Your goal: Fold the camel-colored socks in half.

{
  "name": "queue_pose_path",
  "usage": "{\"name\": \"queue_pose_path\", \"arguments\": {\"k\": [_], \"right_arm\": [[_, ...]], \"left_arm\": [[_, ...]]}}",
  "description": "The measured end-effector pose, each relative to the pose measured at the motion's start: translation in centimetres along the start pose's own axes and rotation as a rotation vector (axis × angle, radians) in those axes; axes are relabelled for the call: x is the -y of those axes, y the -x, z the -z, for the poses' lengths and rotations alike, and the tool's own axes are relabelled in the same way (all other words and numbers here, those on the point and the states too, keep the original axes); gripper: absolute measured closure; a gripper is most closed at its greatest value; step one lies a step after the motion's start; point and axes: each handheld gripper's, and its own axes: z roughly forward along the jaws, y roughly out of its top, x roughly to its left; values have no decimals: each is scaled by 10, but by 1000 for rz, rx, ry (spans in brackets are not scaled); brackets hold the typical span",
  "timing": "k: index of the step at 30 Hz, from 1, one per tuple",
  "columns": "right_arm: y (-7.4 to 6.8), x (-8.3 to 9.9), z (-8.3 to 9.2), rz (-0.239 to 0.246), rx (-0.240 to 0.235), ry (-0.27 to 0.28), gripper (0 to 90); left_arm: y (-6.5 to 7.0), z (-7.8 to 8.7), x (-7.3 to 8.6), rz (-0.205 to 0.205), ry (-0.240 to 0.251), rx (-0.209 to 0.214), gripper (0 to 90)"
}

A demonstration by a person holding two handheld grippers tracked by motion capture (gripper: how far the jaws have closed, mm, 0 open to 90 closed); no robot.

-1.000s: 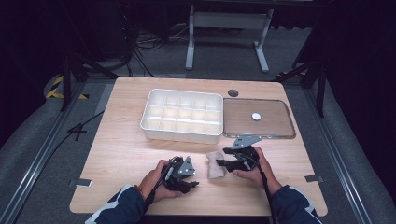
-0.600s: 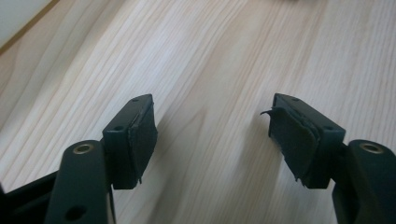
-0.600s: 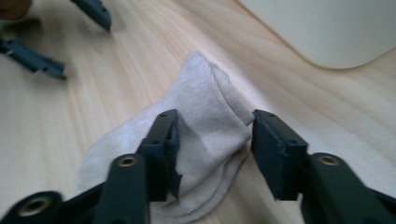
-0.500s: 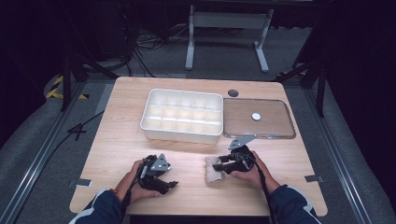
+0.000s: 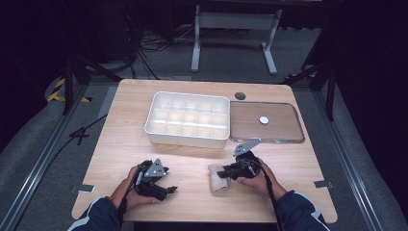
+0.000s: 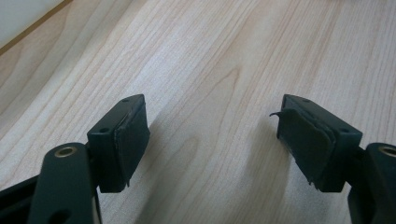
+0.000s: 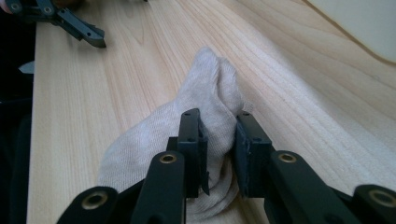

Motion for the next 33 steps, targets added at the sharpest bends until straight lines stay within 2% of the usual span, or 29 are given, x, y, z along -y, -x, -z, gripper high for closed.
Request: {"name": "queue_pose_path", "arguments": {"k": [2, 4, 6, 7, 11, 17, 20, 21, 23, 24, 25, 26, 28, 29, 33], "right_arm": [[0, 1, 0, -17, -1, 2, 715], [6, 3, -2, -58, -46, 3, 677], [10, 5, -4, -106, -108, 2, 675], [11, 5, -5, -102, -116, -2, 675], [8, 1, -6, -72, -99, -14, 656], [9, 2, -7, -75, -117, -9, 628], [6, 0, -6, -46, -77, -11, 543], [5, 0, -5, -40, -52, -11, 455], [2, 0, -4, -26, -16, -15, 436], [2, 0, -5, -24, -15, -17, 441], [2, 0, -5, -28, -25, -18, 493], [3, 0, -6, -38, -55, -21, 563], [6, 1, -9, -64, -122, -16, 644], [7, 1, -10, -78, -143, -21, 672], [8, 1, -10, -99, -174, -24, 721]], "left_arm": [[0, 0, 0, -3, 1, 0, 248], [0, -1, 0, 1, 2, -1, 247], [0, -1, -1, 1, 1, -2, 245], [0, -1, -1, 2, 2, -2, 245], [0, -1, -1, 2, 2, -1, 243], [0, -1, -2, 1, -2, -3, 242], [0, -1, -2, 2, -4, -5, 243], [0, -1, -2, 2, -3, -5, 243], [0, -1, -2, 1, -4, -6, 243], [0, -1, -2, 1, -5, -6, 243], [0, -1, -2, 1, -5, -5, 243], [0, -1, -2, 1, -5, -5, 243], [0, -1, -2, 2, -6, -5, 243], [0, -1, -2, 1, -5, -5, 243], [0, -1, -2, 2, -3, -5, 243]]}}
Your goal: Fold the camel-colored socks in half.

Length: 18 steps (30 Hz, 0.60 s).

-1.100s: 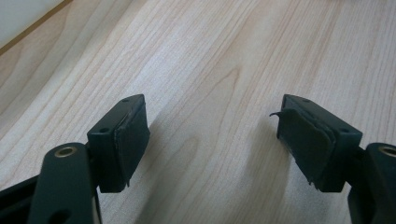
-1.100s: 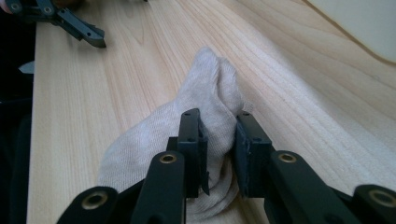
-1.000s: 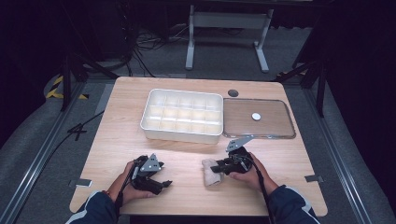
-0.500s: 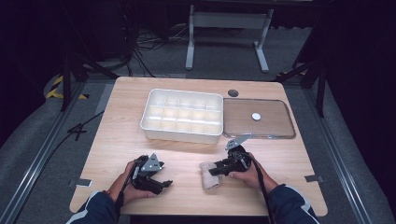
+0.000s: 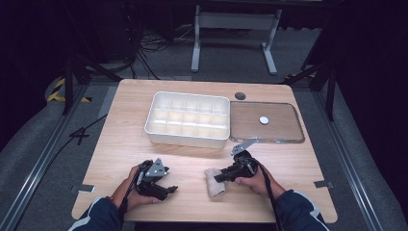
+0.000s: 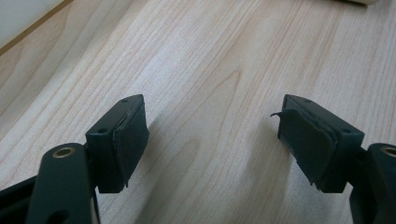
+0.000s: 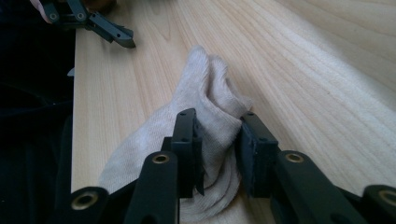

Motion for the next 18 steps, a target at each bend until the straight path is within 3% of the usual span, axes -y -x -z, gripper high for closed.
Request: {"name": "queue_pose_path", "arguments": {"k": [7, 18], "right_arm": [[-5, 0, 3, 31, 17, 2, 749], [-16, -1, 23, 116, 139, 75, 755]], "left_arm": [[0, 0, 0, 1, -3, 0, 243], [-2, -2, 0, -3, 15, 3, 228]]}}
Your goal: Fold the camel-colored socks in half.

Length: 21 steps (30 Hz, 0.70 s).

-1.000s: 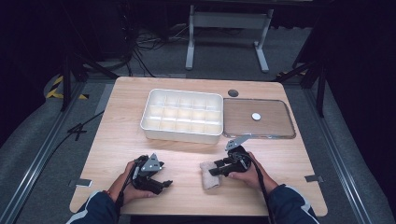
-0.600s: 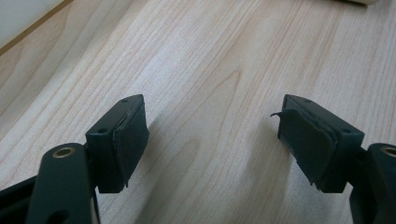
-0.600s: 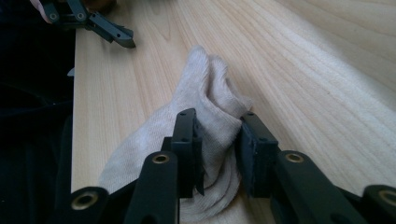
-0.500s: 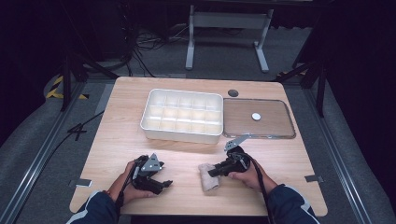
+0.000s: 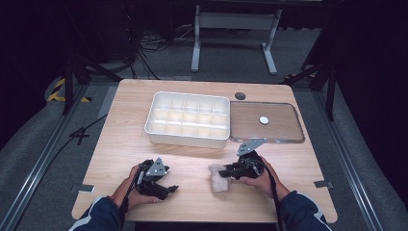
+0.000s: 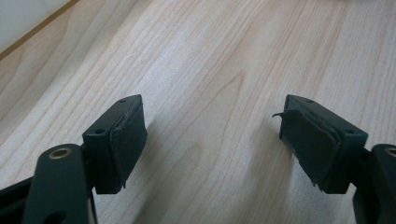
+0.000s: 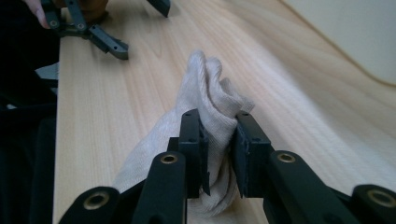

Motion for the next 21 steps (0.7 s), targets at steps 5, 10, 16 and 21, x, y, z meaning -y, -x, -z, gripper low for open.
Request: {"name": "queue_pose_path", "arguments": {"k": [5, 10, 16, 21], "right_arm": [[-2, -3, 9, 32, 54, 22, 755], [-5, -7, 16, 58, 92, 40, 755], [-6, -8, 24, 79, 126, 61, 754], [-6, -7, 30, 80, 149, 71, 754]], "left_arm": [[-3, -2, 1, -5, 18, 6, 202], [-7, -6, -1, 2, 7, -3, 117], [-9, -7, -3, 7, -5, -6, 64], [-8, -9, -3, 26, -15, -21, 29]]}}
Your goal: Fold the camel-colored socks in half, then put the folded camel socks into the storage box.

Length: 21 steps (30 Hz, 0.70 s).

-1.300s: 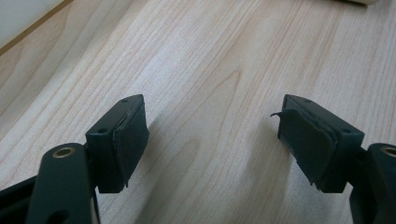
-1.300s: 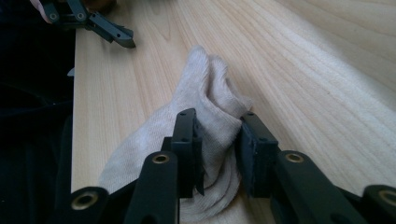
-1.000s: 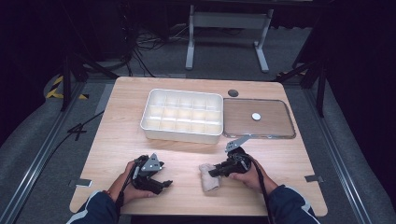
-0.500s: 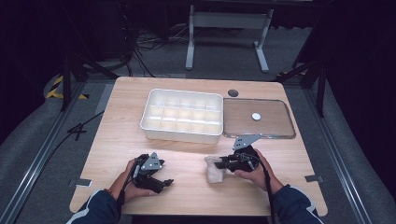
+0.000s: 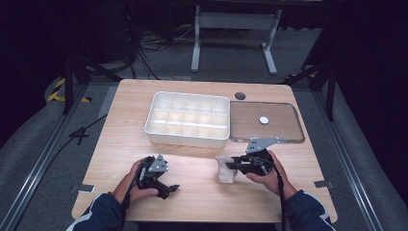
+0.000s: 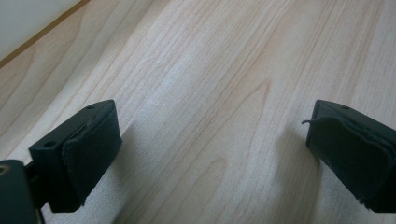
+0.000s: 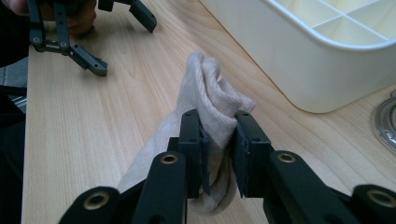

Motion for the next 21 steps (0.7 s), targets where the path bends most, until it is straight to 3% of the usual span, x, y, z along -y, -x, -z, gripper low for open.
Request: {"name": "queue_pose_path", "arguments": {"k": [21], "right_arm": [[3, -5, 22, 19, 72, 63, 753]], "left_arm": [[0, 0, -1, -1, -8, -2, 17]]}}
